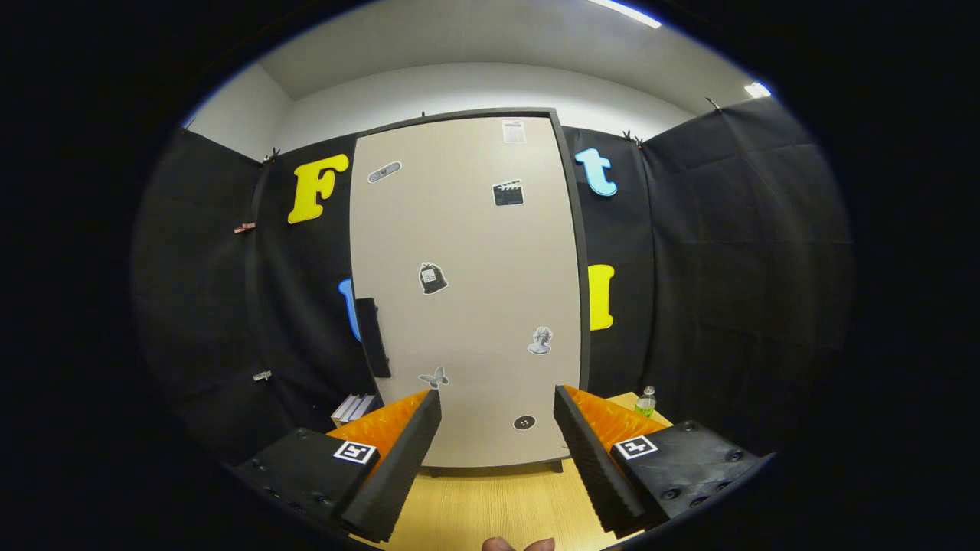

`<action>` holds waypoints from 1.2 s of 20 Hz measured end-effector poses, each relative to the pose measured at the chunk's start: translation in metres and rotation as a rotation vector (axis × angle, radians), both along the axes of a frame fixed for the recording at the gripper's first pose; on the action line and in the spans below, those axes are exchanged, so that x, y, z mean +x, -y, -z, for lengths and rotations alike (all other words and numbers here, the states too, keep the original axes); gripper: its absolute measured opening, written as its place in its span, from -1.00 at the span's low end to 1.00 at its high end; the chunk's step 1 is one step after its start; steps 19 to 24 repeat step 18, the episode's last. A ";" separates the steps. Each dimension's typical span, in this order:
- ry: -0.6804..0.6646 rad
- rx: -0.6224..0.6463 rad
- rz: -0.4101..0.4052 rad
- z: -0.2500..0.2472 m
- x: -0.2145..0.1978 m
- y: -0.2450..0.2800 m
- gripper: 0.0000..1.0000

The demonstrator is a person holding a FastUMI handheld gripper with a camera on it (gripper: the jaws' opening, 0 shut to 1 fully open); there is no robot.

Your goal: Open the shoe cabinet door, grab the shoes and put them into the shoe cabinet, then close the shoe cabinet door.

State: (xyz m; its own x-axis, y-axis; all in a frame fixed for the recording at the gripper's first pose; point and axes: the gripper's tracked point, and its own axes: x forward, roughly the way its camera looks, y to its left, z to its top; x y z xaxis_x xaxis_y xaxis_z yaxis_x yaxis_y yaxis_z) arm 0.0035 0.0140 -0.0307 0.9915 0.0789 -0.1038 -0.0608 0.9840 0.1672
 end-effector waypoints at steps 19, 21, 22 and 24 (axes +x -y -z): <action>-0.035 0.006 -0.044 0.017 0.024 -0.017 0.94; -0.035 0.006 -0.044 0.017 0.024 -0.017 0.94; -0.035 0.006 -0.044 0.017 0.024 -0.017 0.94; -0.035 0.006 -0.044 0.017 0.024 -0.017 0.94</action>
